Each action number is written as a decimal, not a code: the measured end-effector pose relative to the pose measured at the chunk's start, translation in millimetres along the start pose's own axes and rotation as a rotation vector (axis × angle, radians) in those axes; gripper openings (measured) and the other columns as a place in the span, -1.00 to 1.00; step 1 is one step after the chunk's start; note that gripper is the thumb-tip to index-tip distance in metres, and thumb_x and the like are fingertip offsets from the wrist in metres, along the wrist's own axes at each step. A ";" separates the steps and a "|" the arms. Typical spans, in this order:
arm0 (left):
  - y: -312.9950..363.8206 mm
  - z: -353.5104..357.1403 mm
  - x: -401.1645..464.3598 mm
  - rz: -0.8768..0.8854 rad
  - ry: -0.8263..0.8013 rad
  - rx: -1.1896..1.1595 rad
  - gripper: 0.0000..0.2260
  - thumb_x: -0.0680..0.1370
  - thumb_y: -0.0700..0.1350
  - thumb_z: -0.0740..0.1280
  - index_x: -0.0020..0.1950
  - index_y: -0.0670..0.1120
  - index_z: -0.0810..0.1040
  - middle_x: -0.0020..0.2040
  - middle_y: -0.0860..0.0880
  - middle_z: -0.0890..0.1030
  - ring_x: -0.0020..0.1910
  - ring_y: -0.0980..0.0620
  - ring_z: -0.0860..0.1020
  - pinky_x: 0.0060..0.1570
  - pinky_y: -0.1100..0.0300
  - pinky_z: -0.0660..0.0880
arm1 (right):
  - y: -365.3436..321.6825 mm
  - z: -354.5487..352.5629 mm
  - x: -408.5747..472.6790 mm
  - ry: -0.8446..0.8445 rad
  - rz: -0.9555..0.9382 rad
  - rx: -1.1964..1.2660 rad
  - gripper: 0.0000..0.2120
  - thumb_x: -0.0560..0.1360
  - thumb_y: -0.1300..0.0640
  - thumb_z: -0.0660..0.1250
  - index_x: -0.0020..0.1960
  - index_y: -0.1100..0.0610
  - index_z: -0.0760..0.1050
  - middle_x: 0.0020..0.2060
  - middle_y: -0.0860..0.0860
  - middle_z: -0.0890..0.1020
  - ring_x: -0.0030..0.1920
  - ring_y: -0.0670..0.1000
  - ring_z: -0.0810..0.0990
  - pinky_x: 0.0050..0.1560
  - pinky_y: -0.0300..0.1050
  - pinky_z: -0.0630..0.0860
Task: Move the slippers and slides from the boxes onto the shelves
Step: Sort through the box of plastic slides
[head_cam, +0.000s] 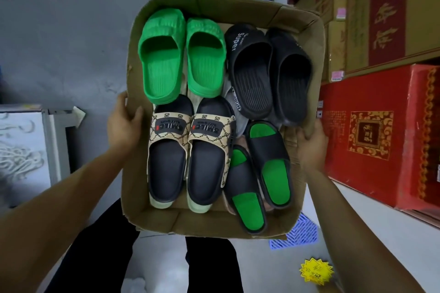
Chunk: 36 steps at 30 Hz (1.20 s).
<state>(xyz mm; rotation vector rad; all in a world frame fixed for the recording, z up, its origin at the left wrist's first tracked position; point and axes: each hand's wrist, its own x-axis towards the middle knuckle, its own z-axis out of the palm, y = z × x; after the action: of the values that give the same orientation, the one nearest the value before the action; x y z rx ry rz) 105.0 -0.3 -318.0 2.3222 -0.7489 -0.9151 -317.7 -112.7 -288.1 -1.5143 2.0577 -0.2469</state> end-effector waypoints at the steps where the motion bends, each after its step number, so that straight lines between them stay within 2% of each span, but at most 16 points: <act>1: 2.2 0.2 1.4 -0.005 0.007 -0.002 -0.65 0.56 -0.04 0.31 0.33 0.10 0.39 0.08 -0.05 0.69 0.03 -0.09 0.66 0.13 -0.11 0.58 | 1.3 2.3 0.0 0.017 0.013 0.023 -0.66 0.54 0.12 0.31 0.30 0.10 0.42 0.08 0.17 0.64 0.09 0.18 0.62 0.20 0.14 0.53; 4: 4.1 0.8 3.6 -0.028 0.045 0.015 -0.68 0.56 -0.04 0.33 0.30 0.09 0.40 -0.04 -0.07 0.70 -0.06 -0.09 0.66 0.07 -0.11 0.59 | -1.3 2.2 -2.9 0.043 0.015 0.075 -0.79 0.54 0.17 0.32 0.17 0.14 0.48 -0.05 0.15 0.65 -0.02 0.16 0.63 0.14 0.20 0.55; 6: 6.1 0.6 0.1 -0.007 0.067 0.030 -0.70 0.56 -0.07 0.34 0.29 0.06 0.43 -0.07 -0.07 0.70 -0.11 -0.09 0.66 0.01 -0.06 0.59 | -4.9 -0.1 -5.6 0.046 -0.003 0.114 -0.83 0.55 0.23 0.33 0.13 0.20 0.49 -0.08 0.10 0.62 -0.03 0.09 0.60 0.17 0.19 0.55; 8: 12.2 -2.0 -6.1 0.017 0.100 0.040 -0.70 0.58 -0.08 0.33 0.30 0.06 0.44 -0.10 -0.06 0.70 -0.15 -0.08 0.64 -0.06 0.01 0.56 | -9.2 -2.6 -8.2 0.049 -0.004 0.123 -0.79 0.55 0.27 0.33 0.18 0.27 0.49 0.01 0.10 0.62 0.03 0.08 0.59 0.23 0.20 0.53; 10: 21.0 -9.4 -11.9 0.024 0.112 0.069 -0.69 0.59 -0.09 0.32 0.32 0.05 0.42 -0.19 -0.06 0.66 -0.23 -0.08 0.60 -0.18 0.04 0.49 | -15.4 -7.0 -11.5 0.074 0.004 0.120 -0.73 0.56 0.25 0.33 0.25 0.24 0.49 0.10 0.16 0.65 0.11 0.13 0.63 0.26 0.16 0.52; 12: 31.3 -22.6 -15.0 0.043 0.116 0.086 -0.69 0.60 -0.09 0.31 0.33 0.04 0.39 -0.25 -0.11 0.63 -0.28 -0.12 0.57 -0.23 -0.01 0.48 | -24.0 -15.3 -14.6 0.086 0.008 0.120 -0.73 0.57 0.22 0.33 0.27 0.20 0.50 0.09 0.15 0.66 0.11 0.12 0.64 0.25 0.08 0.53; 15: 49.4 -50.5 -13.6 0.087 0.100 0.072 -0.67 0.60 -0.09 0.31 0.35 0.03 0.38 -0.19 -0.16 0.66 -0.25 -0.17 0.61 -0.17 -0.09 0.55 | -45.4 -35.6 -15.7 0.102 -0.049 0.112 -0.77 0.57 0.19 0.32 0.22 0.18 0.50 0.07 0.14 0.67 0.08 0.14 0.64 0.21 0.10 0.55; 18: 74.0 -83.5 -10.3 0.097 0.088 0.104 -0.63 0.60 -0.11 0.33 0.41 -0.02 0.39 -0.18 -0.19 0.66 -0.21 -0.19 0.60 -0.12 -0.07 0.54 | -73.5 -64.2 -17.3 0.076 -0.107 0.094 -0.78 0.57 0.17 0.33 0.20 0.17 0.51 -0.03 0.11 0.67 -0.03 0.13 0.63 0.11 0.04 0.56; 21: 99.5 -120.7 -13.5 0.103 0.097 0.124 -0.61 0.60 -0.11 0.34 0.42 -0.03 0.40 -0.14 -0.15 0.65 -0.16 -0.17 0.59 -0.09 -0.02 0.51 | -102.1 -94.8 -21.5 0.002 -0.157 0.102 -0.74 0.57 0.09 0.32 0.24 0.09 0.47 -0.05 0.06 0.65 -0.04 0.13 0.62 0.08 0.07 0.56; 24: 122.5 -162.3 -27.6 0.104 0.116 0.126 -0.59 0.61 -0.12 0.34 0.45 -0.08 0.40 -0.12 -0.14 0.62 -0.18 -0.09 0.52 -0.12 0.08 0.41 | -136.9 -127.2 -34.3 -0.049 -0.247 0.121 -0.69 0.59 0.17 0.33 0.31 0.17 0.45 -0.02 0.04 0.62 -0.04 0.07 0.59 -0.02 -0.14 0.44; 26: 137.3 -191.0 -37.9 0.115 0.135 0.103 -0.59 0.60 -0.11 0.35 0.44 -0.08 0.41 -0.09 -0.16 0.65 -0.17 -0.11 0.54 -0.06 0.04 0.47 | -161.6 -146.3 -46.8 -0.051 -0.279 0.098 -0.68 0.59 0.21 0.33 0.32 0.23 0.44 -0.07 0.04 0.60 -0.11 0.06 0.56 -0.11 -0.18 0.37; 29: 157.1 -232.7 -45.1 0.122 0.159 0.068 -0.59 0.60 -0.13 0.36 0.45 -0.06 0.41 -0.05 -0.06 0.62 -0.15 -0.04 0.52 -0.10 0.14 0.39 | -191.5 -162.4 -63.0 -0.051 -0.292 0.075 -0.67 0.59 0.16 0.33 0.32 0.22 0.43 -0.10 0.14 0.63 -0.13 0.16 0.60 -0.08 0.02 0.51; 31: 166.9 -261.5 -45.0 0.117 0.176 0.066 -0.57 0.59 -0.13 0.38 0.46 -0.05 0.40 -0.15 -0.04 0.56 -0.22 -0.03 0.47 -0.18 0.14 0.30 | -211.2 -169.7 -70.7 -0.038 -0.273 0.063 -0.66 0.59 0.09 0.32 0.33 0.18 0.42 -0.05 0.19 0.64 -0.07 0.21 0.62 0.00 0.15 0.57; 33: 170.3 -291.1 -38.9 0.117 0.166 0.041 -0.56 0.58 -0.11 0.39 0.45 0.00 0.40 -0.17 -0.11 0.61 -0.23 -0.13 0.54 -0.16 0.05 0.42 | -237.2 -175.4 -78.1 -0.029 -0.276 0.067 -0.65 0.60 0.06 0.31 0.33 0.15 0.42 0.01 0.19 0.64 -0.01 0.21 0.62 0.06 0.20 0.57; 34: 170.1 -306.0 -33.9 0.117 0.158 0.021 -0.56 0.58 -0.09 0.39 0.43 0.05 0.39 -0.07 -0.15 0.66 -0.13 -0.19 0.60 -0.06 -0.01 0.51 | -252.4 -177.1 -81.7 -0.022 -0.288 0.077 -0.66 0.60 0.06 0.31 0.32 0.14 0.42 0.03 0.19 0.64 0.03 0.21 0.62 0.08 0.21 0.57; 36: 175.6 -337.3 -26.5 0.115 0.161 -0.007 -0.57 0.58 -0.06 0.38 0.42 0.10 0.38 0.14 -0.14 0.67 0.06 -0.21 0.63 0.13 -0.11 0.54 | -284.7 -179.3 -89.7 0.004 -0.312 0.089 -0.68 0.60 0.08 0.31 0.31 0.17 0.43 0.08 0.20 0.63 0.09 0.22 0.61 0.13 0.21 0.55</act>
<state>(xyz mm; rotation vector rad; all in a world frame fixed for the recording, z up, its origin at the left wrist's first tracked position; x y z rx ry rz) 282.3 -16.8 19.1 2.2880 -0.8006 -0.6704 -163.9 -159.7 20.8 -1.7751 1.7818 -0.4545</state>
